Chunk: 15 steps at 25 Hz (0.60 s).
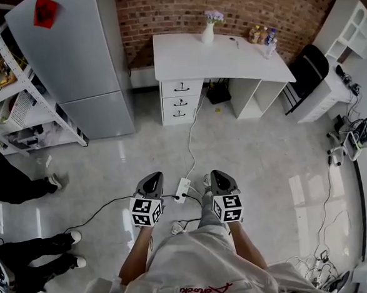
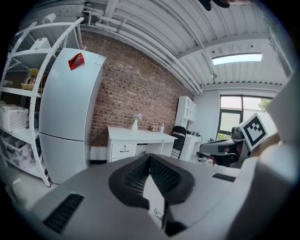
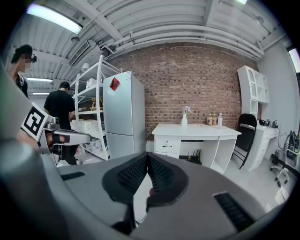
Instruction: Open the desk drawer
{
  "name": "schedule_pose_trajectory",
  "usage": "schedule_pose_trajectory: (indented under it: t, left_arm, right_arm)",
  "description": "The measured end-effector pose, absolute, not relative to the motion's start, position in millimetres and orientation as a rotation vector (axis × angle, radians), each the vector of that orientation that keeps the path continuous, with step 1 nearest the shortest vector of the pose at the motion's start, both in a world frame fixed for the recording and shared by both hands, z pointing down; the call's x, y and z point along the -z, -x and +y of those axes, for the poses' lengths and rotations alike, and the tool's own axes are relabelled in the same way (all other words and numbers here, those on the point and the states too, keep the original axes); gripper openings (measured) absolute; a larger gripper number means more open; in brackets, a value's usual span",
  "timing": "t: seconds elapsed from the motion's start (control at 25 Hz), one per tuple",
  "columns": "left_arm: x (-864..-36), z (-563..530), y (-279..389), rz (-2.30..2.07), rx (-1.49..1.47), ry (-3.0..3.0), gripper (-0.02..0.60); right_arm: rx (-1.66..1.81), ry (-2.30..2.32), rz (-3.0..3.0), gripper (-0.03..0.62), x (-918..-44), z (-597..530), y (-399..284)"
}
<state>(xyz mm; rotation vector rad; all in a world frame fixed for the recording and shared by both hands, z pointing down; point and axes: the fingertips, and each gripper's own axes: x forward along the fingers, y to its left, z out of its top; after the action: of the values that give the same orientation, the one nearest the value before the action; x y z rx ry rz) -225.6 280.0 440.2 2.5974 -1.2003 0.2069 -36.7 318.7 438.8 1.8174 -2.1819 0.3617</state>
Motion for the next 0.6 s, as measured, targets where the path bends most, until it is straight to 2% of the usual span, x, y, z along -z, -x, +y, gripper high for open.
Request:
schedule_pose_trajectory:
  t: [0.6]
  left_arm:
    - [-442.6,207.1,197.2,-1.255,-0.214,-2.606,0.012]
  right_arm:
    - [-0.373,-1.774,-2.270,0.017,-455.0,243.9,16.1]
